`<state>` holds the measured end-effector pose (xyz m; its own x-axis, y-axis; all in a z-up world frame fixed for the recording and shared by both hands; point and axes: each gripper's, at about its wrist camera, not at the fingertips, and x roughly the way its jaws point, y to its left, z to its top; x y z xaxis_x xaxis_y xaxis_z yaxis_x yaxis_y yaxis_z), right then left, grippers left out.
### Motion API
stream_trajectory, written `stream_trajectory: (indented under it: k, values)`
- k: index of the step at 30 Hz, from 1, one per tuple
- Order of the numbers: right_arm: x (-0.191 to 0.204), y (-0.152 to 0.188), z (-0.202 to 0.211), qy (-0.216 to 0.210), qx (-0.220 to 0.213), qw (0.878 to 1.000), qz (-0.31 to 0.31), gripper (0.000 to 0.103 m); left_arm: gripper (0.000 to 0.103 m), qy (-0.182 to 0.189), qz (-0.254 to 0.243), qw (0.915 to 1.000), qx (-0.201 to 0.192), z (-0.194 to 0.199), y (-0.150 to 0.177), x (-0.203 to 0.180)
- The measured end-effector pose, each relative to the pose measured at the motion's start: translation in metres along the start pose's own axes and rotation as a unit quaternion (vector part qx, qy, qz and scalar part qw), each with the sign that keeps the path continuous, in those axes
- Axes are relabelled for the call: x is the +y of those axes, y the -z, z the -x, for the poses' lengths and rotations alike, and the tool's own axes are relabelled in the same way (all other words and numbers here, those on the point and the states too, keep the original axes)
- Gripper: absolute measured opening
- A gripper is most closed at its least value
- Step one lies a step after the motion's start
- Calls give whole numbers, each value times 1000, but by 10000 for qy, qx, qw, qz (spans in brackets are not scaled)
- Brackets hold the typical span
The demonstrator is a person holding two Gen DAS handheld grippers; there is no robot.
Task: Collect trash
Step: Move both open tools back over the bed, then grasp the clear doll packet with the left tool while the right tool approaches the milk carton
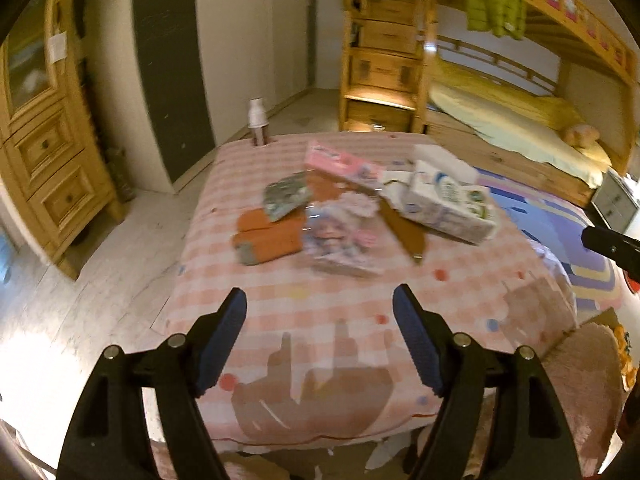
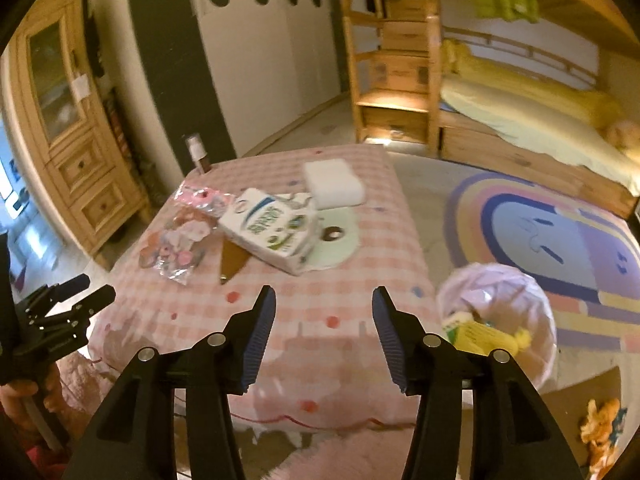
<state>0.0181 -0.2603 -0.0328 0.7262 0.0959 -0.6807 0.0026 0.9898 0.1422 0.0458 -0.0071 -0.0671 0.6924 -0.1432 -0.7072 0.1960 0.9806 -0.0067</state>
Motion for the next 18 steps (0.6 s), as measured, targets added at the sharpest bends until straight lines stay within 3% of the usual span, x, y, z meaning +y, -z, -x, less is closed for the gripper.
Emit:
stream_trajectory:
  k: [8, 18]
  values:
    - [10, -10, -26, 15, 122, 9999, 85, 52, 76, 188, 263, 9994, 149, -21, -2, 15]
    - [3, -12, -38, 68, 227, 9997, 68, 52, 74, 199, -37, 9991, 380, -74, -25, -14]
